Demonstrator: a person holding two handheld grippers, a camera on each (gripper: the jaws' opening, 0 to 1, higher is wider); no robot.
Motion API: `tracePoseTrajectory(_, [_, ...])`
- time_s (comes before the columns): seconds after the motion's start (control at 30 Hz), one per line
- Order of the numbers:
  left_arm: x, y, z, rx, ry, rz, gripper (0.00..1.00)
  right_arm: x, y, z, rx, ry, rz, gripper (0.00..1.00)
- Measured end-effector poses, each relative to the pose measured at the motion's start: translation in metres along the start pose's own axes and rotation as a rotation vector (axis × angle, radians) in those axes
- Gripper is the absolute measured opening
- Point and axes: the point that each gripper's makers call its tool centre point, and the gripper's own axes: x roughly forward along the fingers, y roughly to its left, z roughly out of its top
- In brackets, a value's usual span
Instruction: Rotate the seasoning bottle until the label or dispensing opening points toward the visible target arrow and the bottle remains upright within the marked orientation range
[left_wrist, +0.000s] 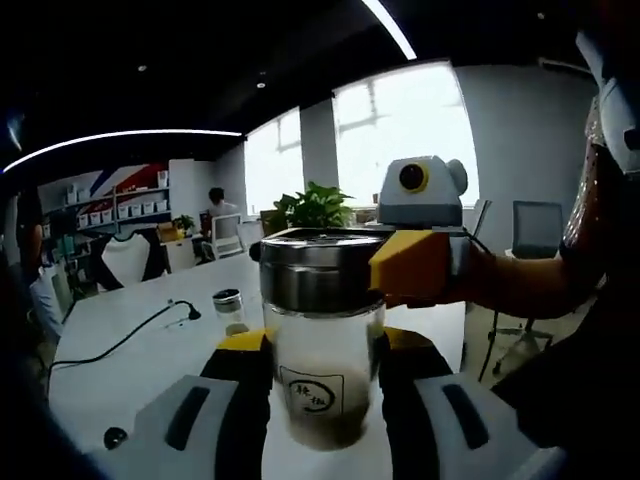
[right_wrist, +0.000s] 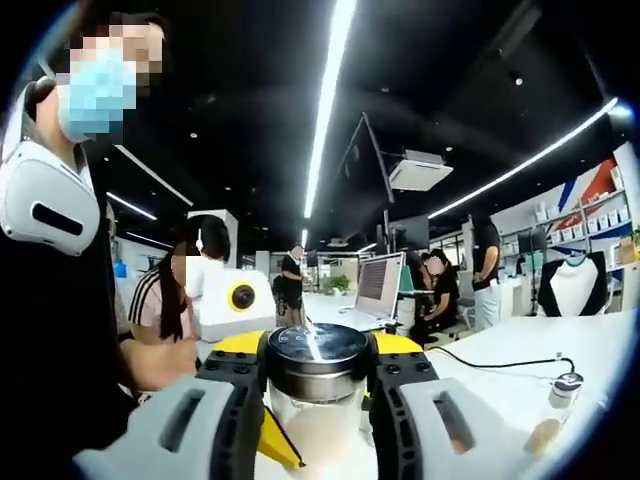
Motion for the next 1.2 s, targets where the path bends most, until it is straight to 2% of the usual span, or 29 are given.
tracePoseTrajectory(0.1, [0.001, 0.003, 0.002, -0.009, -0.010, 0.031, 0.43, 0.002, 0.000, 0.002, -0.008, -0.020, -0.011, 0.37])
tracePoseTrajectory(0.13, [0.002, 0.009, 0.003, -0.054, -0.027, 0.080, 0.43, 0.003, -0.005, 0.003, 0.006, -0.035, -0.055, 0.37])
tracePoseTrajectory(0.17, [0.002, 0.011, 0.002, -0.053, -0.025, 0.097, 0.43, 0.003, -0.009, 0.001, 0.012, -0.035, -0.090, 0.37])
tracePoseTrajectory(0.27, [-0.002, 0.035, -0.009, -0.021, 0.043, 0.278, 0.43, 0.004, -0.022, -0.008, 0.034, -0.017, -0.211, 0.35])
tracePoseTrajectory(0.33, [-0.004, 0.044, -0.013, -0.028, 0.062, 0.336, 0.43, 0.006, -0.026, -0.017, 0.032, 0.020, -0.274, 0.35])
tracePoseTrajectory(0.37, [-0.004, 0.047, -0.014, -0.027, 0.062, 0.357, 0.43, 0.008, -0.027, -0.021, 0.046, 0.022, -0.301, 0.35])
tracePoseTrajectory(0.4, [-0.004, 0.046, -0.014, -0.017, 0.064, 0.355, 0.43, 0.012, -0.024, -0.020, 0.049, 0.008, -0.294, 0.36])
tracePoseTrajectory(0.47, [-0.005, 0.047, -0.016, -0.002, 0.079, 0.382, 0.43, 0.014, -0.028, -0.020, 0.092, -0.013, -0.353, 0.36])
tracePoseTrajectory(0.53, [-0.005, 0.046, -0.018, 0.011, 0.088, 0.398, 0.43, 0.017, -0.032, -0.018, 0.090, -0.016, -0.389, 0.36])
tracePoseTrajectory(0.63, [-0.006, 0.044, -0.021, 0.028, 0.102, 0.417, 0.44, 0.023, -0.035, -0.018, 0.060, 0.013, -0.419, 0.38])
tracePoseTrajectory(0.7, [-0.009, 0.045, -0.021, 0.017, 0.094, 0.425, 0.44, 0.025, -0.032, -0.018, 0.040, 0.037, -0.400, 0.38])
tracePoseTrajectory(0.8, [-0.012, 0.045, -0.019, 0.036, 0.089, 0.423, 0.44, 0.025, -0.031, -0.017, 0.036, 0.036, -0.374, 0.37])
tracePoseTrajectory(1.0, [-0.014, 0.040, -0.017, 0.029, 0.066, 0.359, 0.43, 0.024, -0.025, -0.016, 0.005, 0.069, -0.276, 0.36])
tracePoseTrajectory(1.2, [-0.012, 0.036, -0.024, 0.021, 0.075, 0.316, 0.42, 0.021, -0.021, -0.025, -0.015, 0.102, -0.125, 0.36])
